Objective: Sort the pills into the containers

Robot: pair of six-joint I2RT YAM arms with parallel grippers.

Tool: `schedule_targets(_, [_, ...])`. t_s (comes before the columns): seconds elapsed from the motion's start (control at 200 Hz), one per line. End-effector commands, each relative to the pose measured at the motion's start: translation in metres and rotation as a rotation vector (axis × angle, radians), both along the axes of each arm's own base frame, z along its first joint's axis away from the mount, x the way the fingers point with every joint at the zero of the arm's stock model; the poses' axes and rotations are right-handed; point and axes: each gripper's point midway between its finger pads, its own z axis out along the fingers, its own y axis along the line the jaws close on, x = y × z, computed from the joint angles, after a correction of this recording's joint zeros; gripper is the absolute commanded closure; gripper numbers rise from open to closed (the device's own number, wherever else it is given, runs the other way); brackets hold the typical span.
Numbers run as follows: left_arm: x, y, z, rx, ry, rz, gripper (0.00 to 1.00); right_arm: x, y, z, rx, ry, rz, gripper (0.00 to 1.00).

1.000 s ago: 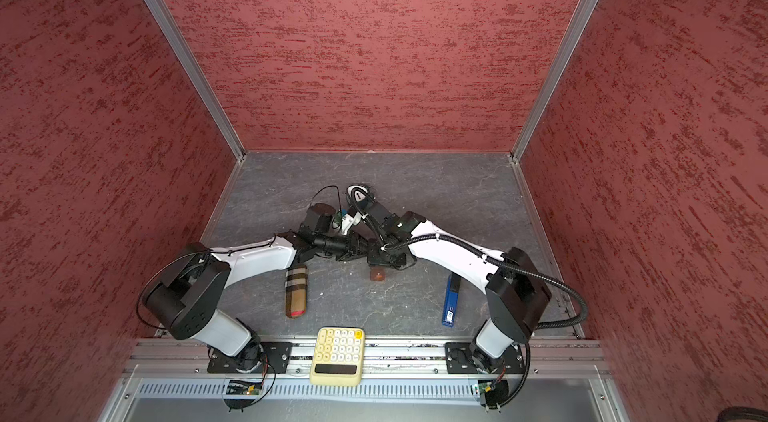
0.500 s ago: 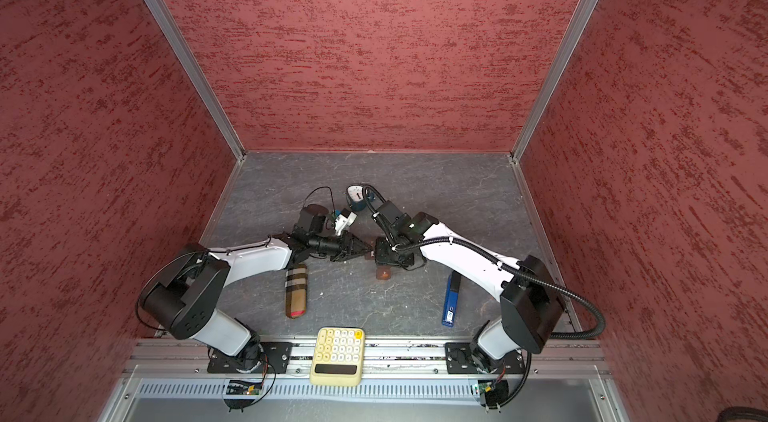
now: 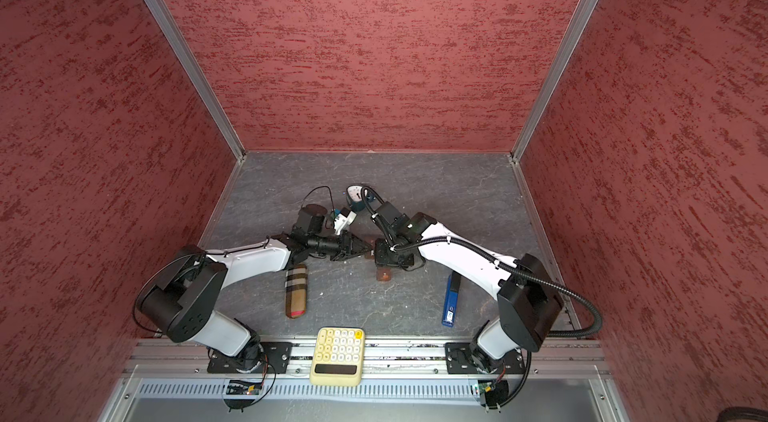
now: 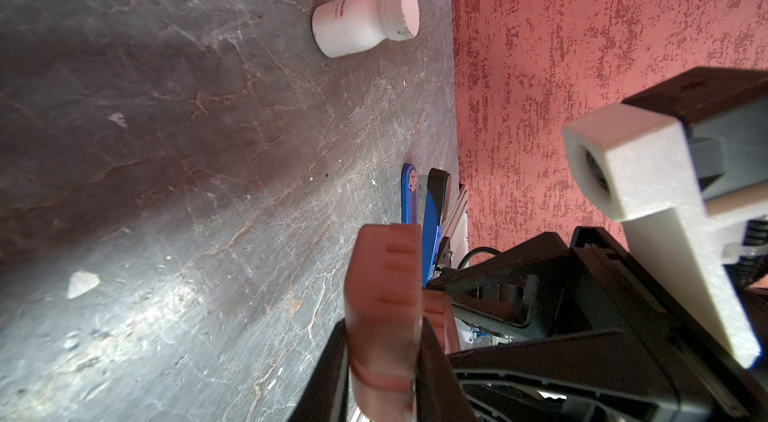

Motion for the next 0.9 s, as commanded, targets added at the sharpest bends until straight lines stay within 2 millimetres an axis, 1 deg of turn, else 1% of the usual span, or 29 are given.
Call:
schedule_targets(0.0, [0.0, -0.003, 0.006, -0.016, -0.025, -0.008, 1.0, 0.003, 0.004, 0.003, 0.022, -0.007, 0.006, 0.58])
schedule_targets(0.215, [0.001, -0.007, 0.007, -0.021, -0.024, -0.007, 1.0, 0.004, 0.012, 0.007, 0.056, -0.011, 0.01, 0.57])
schedule_targets(0.361, [0.002, -0.008, 0.006, -0.019, -0.027, -0.004, 1.0, 0.004, 0.014, 0.004, 0.052, -0.005, 0.015, 0.58])
schedule_targets(0.421, [0.002, -0.008, 0.003, -0.007, -0.024, 0.0, 1.0, 0.004, 0.014, 0.003, 0.05, -0.002, 0.015, 0.58])
schedule_targets(0.606, [0.004, -0.008, -0.014, 0.046, -0.007, 0.013, 1.0, 0.004, 0.012, 0.001, 0.039, 0.0, 0.012, 0.58])
schedule_targets(0.756, [0.007, -0.008, -0.032, 0.095, 0.001, 0.023, 1.0, 0.003, 0.009, -0.003, 0.019, 0.004, 0.004, 0.58])
schedule_targets(0.897, [0.011, -0.008, -0.053, 0.127, 0.021, 0.034, 1.0, 0.003, 0.005, -0.008, -0.002, 0.012, -0.004, 0.58])
